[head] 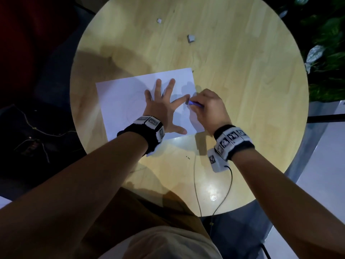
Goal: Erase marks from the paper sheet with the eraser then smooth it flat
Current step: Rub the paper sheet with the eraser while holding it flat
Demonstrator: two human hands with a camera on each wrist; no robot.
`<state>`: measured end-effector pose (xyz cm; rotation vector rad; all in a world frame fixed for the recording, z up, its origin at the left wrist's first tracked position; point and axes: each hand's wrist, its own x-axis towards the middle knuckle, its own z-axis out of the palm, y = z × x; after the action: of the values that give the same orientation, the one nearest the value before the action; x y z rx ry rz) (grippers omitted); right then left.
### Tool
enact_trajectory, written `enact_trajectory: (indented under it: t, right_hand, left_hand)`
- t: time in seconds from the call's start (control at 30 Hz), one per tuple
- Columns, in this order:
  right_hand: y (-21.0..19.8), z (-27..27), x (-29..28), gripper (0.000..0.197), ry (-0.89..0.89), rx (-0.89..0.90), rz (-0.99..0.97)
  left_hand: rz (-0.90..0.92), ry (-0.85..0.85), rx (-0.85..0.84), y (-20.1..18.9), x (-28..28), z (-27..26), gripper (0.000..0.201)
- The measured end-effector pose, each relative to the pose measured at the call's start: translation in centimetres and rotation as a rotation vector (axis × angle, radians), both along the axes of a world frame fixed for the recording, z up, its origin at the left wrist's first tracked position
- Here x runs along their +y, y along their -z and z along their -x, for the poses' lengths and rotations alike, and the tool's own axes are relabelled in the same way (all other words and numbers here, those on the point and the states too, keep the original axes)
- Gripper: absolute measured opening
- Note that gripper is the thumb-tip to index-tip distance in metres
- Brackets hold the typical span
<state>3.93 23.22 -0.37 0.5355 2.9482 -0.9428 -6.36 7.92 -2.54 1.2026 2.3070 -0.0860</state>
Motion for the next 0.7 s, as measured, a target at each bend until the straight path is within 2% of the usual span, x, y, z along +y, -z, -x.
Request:
enact_trajectory:
  t: [0.1,0.17,0.3,0.37,0.47,0.53,0.7]
  right_hand:
    - [1.2,1.0,-0.5,0.013,0.072,-0.023,-0.046]
    - [0.9,-0.6,-1.8,0.012,0.072,0.004,-0.072]
    - [-1.0,-5.0,-4.2,0.014,-0.093,-0.025,-0.040]
    - [-0.8,-3.7,-3.1,0.014,-0.163,-0.057,-0.068]
    - [0.5,0.7,-0.9,0.012,0.011,-0.027,-0.133]
    - [0.9,1.5,-0.8,0.012,0.081,-0.003,-0.136]
    - [-0.4,-5.0,-4.3,0.018,-0.042,-0.034,-0.061]
  left_hand:
    - [0.008,-0.006,0.002,0.1,0.2,-0.3,0.124]
    - [0.003,-0.018,-0.015,0.1,0.2,-0.3,0.126]
    - [0.015,-0.037,-0.014,-0.1,0.5,-0.3,0.132]
    - [0.014,-0.029,-0.007,-0.1,0.4,-0.2,0.130]
    - [0.035,-0.017,-0.024,0.2,0.5,-0.1,0.130]
    - [0.048,-0.015,-0.027,0.3,0.6,-0.2,0.131]
    - [0.019,-0.031,-0.025,0.1,0.3,-0.3,0.131]
